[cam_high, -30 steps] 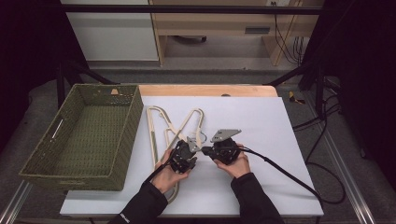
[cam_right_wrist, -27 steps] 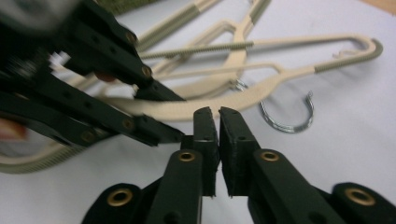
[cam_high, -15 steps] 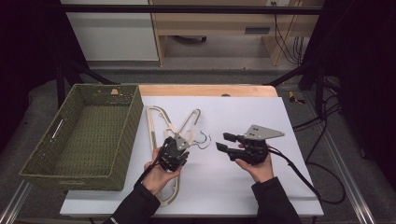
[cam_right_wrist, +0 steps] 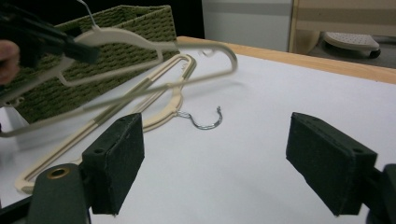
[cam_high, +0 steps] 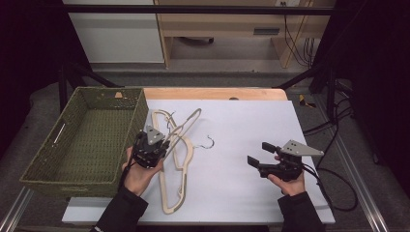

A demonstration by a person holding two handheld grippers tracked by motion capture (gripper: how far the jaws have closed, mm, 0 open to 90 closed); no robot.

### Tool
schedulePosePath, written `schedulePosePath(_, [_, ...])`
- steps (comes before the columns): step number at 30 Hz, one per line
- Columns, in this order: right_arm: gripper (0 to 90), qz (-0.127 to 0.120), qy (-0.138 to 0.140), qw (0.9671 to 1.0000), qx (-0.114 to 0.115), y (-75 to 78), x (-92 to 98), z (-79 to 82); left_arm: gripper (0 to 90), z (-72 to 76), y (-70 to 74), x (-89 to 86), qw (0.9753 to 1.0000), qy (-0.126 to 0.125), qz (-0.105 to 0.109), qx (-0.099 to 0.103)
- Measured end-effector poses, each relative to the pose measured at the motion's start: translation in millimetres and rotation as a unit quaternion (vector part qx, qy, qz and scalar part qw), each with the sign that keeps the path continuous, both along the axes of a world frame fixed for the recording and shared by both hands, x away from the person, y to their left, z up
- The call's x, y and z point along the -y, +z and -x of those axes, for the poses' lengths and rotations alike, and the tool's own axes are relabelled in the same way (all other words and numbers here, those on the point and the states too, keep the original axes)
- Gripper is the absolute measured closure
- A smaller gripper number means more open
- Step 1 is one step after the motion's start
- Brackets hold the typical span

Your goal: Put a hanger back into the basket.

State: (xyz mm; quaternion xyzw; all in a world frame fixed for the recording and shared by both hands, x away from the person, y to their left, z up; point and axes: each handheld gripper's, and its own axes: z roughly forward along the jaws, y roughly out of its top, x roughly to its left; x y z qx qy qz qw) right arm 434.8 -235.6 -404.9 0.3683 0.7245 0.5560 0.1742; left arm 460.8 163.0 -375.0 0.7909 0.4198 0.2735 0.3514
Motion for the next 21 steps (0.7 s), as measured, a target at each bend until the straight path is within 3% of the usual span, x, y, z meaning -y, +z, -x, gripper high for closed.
schedulePosePath(3, [18.0,0.001,-0.004,1.0000,0.001,-1.1,3.3,1.7,85.7,10.3,12.3,-10.3,0.9993,-0.009,0.030,0.018])
schedulePosePath(4, [17.9,-0.003,-0.011,0.9999,-0.001,-1.5,5.6,3.1,85.7,16.6,23.9,-16.8,0.9985,-0.016,0.044,0.027])
schedulePosePath(5, [17.5,-0.006,-0.013,0.9999,-0.001,-1.9,6.7,3.5,85.7,16.6,23.9,-16.8,0.9985,-0.016,0.044,0.027])
schedulePosePath(6, [17.0,-0.008,-0.014,0.9999,-0.003,-2.3,7.5,3.9,85.7,21.0,36.6,-24.0,0.9976,-0.027,0.054,0.034])
schedulePosePath(9, [15.4,-0.006,-0.017,0.9998,-0.004,-2.4,8.5,4.5,85.7,23.7,49.1,-31.9,0.9957,-0.042,0.072,0.039])
schedulePosePath(10, [15.3,-0.006,-0.018,0.9998,-0.002,-1.9,9.6,4.9,85.7,25.9,60.9,-40.0,0.9940,-0.052,0.088,0.039])
schedulePosePath(11, [15.3,-0.006,-0.018,0.9998,-0.002,-1.9,9.6,4.9,85.7,25.9,60.9,-40.0,0.9940,-0.052,0.088,0.039])
schedulePosePath(15, [12.3,-0.011,-0.022,0.9997,0.000,-1.5,12.6,5.5,85.7,27.8,87.3,-58.5,0.9909,-0.061,0.108,0.053])
schedulePosePath(21, [11.0,-0.015,-0.029,0.9995,0.001,-0.1,15.5,6.9,85.7,22.9,109.2,-80.0,0.9871,-0.079,0.127,0.057])
